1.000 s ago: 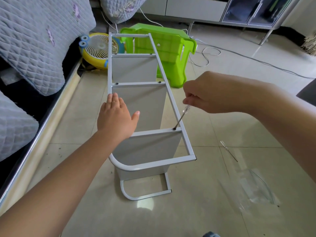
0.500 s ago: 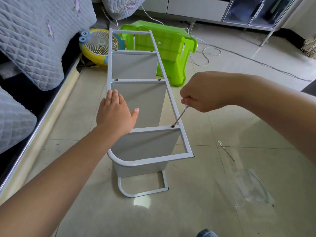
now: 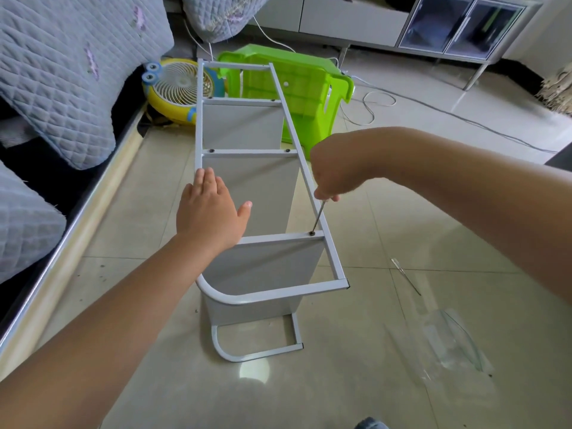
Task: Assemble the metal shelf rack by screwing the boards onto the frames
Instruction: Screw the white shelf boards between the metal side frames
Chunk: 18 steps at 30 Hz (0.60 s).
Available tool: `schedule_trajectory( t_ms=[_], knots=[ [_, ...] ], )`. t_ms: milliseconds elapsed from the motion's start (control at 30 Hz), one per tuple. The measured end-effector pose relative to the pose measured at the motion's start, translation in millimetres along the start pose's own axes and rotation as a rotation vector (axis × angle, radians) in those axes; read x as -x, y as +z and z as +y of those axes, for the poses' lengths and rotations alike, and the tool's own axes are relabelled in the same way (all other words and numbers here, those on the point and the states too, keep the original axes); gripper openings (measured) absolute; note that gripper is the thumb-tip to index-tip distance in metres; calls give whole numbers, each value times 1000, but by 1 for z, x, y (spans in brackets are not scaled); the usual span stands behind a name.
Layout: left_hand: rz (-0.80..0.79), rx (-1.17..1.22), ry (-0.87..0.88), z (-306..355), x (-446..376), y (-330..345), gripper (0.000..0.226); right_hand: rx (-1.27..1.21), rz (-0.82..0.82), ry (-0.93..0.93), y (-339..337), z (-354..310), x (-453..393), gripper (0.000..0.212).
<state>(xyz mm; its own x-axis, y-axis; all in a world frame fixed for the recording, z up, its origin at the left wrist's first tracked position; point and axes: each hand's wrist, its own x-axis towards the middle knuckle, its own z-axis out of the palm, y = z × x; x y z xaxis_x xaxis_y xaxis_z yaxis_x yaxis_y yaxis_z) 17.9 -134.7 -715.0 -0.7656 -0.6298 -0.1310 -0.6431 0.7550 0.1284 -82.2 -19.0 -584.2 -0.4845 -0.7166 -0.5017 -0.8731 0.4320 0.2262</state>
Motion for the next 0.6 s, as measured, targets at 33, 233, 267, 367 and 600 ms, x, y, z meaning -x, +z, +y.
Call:
schedule_trajectory(
  t_ms=[33,233,267,367,600],
  knots=[
    [-2,0,-2,0,0,0,72,-102,-47,68,-1,4,-4,34],
    [-26,-5,-8,-2,-3,0,74,-327,-132,159,1,15,-8,34],
    [-27,0,-14,-3,-5,-1,74,-323,-120,155,-2,17,-8,34],
    [-22,29,-34,-6,-16,-7,73,-283,115,110,-8,26,-14,35],
    [-6,163,-13,-13,-53,-17,62,-303,579,71,19,48,-67,24]
  ],
)
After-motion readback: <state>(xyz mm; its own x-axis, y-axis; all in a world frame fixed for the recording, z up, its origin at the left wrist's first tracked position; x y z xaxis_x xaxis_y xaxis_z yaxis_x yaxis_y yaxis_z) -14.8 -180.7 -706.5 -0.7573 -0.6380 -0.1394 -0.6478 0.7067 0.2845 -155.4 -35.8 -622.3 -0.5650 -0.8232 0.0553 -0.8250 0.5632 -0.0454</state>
